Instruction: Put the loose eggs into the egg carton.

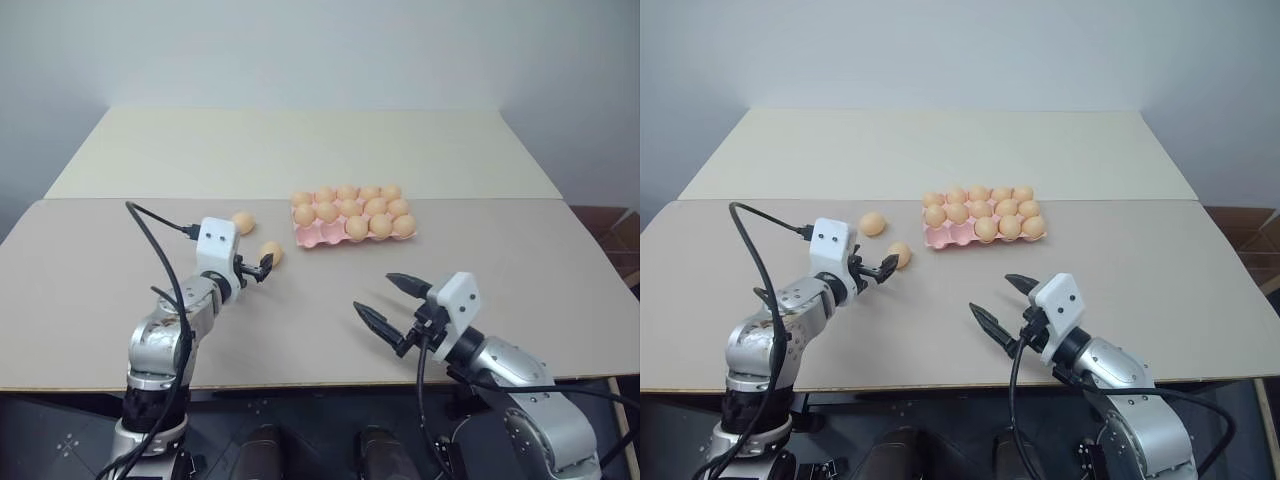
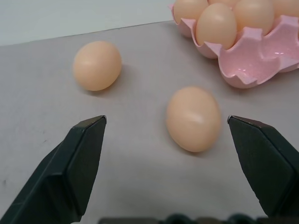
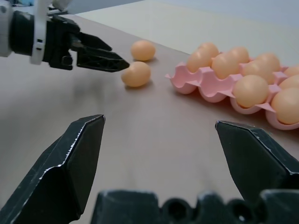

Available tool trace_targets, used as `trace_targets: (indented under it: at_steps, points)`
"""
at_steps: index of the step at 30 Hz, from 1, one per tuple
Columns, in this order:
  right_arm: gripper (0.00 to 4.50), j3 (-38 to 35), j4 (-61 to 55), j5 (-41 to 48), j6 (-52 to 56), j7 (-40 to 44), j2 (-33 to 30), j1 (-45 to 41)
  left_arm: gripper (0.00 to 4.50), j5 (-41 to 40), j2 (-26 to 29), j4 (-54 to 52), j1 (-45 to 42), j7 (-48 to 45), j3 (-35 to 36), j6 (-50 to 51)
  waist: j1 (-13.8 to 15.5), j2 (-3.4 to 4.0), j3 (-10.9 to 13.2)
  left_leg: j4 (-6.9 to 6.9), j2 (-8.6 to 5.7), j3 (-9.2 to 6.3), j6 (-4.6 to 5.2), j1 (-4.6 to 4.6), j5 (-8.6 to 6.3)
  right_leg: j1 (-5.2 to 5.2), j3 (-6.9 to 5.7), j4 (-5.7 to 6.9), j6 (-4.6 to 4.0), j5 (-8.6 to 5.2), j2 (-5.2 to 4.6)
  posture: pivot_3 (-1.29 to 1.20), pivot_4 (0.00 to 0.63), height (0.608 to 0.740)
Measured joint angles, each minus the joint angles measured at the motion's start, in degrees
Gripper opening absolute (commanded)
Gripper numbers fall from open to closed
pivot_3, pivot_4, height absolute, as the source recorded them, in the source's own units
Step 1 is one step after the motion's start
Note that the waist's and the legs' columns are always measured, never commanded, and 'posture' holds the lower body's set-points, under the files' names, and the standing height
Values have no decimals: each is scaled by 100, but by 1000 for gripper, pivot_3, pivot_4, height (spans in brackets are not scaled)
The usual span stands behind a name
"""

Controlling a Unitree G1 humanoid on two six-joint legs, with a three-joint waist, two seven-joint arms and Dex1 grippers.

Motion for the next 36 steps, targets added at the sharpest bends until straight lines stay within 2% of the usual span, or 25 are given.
trace_targets:
  at_steps: [4,7,15,19,28,31,36]
  points:
    - [4446,10,-1,15,43,-16,-2,-97,4500,14,-85,449,-176,-96,-220,-59,0,0,0,0,0,-1,0,0,0,-1,-1,1,0,0,1,0,150,740]
    - [4500,14,-12,33,83,-24,-12,-92,3940,20,-136,642,-202,-156,-354,-115,-4,0,0,0,1,-1,0,-4,0,-4,0,0,0,0,0,0,150,740]
    - [4500,68,-91,80,83,200,-310,32,1239,52,-165,872,-217,-137,-333,-263,1,0,0,0,0,-1,0,-1,0,-1,-1,1,0,0,-1,0,150,740]
    - [4500,64,-91,158,83,312,-411,10,35,52,-219,870,-216,-100,-329,-303,0,-1,0,0,0,-1,0,-2,0,-2,-1,0,0,0,-1,0,150,740]
    - [4500,-8,-91,322,85,435,-530,-139,35,144,-110,304,-76,-45,-315,-356,-4,-1,0,0,0,-1,0,-2,0,-2,0,0,0,0,0,0,150,740]
    - [4500,-18,-90,359,87,444,-561,-141,573,198,43,-55,230,-108,-317,-504,-8,-1,0,0,1,-1,0,-3,0,-3,1,0,0,0,-1,0,150,740]
    - [4500,-22,-87,381,87,451,-587,-159,2097,345,98,-661,460,-33,-341,-633,39,-1,0,1,-2,-1,0,2,0,6,-1,0,0,0,-5,0,150,740]
